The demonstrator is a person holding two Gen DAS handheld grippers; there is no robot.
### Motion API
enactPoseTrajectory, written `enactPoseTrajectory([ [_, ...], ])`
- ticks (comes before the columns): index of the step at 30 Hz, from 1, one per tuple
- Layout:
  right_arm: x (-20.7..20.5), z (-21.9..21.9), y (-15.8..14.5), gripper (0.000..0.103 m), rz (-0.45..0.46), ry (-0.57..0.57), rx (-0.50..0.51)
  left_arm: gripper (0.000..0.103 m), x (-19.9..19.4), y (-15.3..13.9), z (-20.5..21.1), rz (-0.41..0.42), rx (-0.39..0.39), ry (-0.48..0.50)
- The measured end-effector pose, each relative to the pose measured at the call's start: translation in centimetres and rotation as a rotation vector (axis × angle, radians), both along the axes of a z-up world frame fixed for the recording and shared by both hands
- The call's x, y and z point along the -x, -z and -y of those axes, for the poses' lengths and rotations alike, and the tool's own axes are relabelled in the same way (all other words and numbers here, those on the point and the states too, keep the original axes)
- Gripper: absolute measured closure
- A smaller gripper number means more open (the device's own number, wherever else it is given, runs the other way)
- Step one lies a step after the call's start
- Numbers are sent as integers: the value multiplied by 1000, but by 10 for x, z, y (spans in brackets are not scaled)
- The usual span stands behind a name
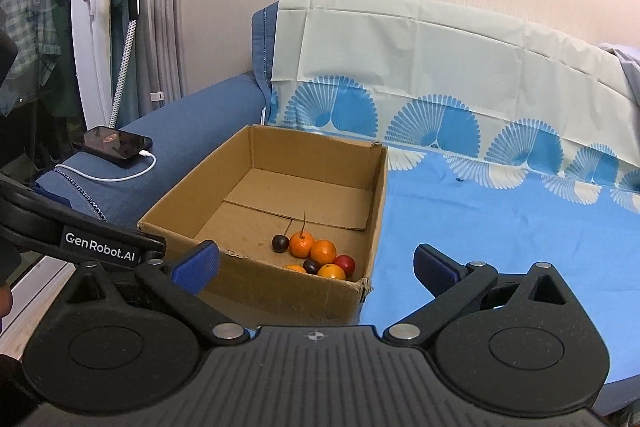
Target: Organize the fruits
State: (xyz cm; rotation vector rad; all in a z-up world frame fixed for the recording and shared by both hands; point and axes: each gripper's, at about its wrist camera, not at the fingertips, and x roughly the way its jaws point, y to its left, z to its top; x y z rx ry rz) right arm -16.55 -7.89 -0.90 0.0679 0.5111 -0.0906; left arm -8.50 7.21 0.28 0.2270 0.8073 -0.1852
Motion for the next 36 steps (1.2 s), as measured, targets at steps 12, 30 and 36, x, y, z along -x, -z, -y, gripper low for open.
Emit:
enactPoseTrajectory([
  [12, 1, -2, -1, 1, 4, 3, 5, 0, 1, 0, 1, 4, -5, 6],
  [30, 0, -2, 0, 1, 1, 5, 3, 0, 0, 0, 2, -2, -7, 4],
  [36, 0, -3, 0, 1, 2, 7, 2, 0, 0, 1, 2, -2, -9, 5],
])
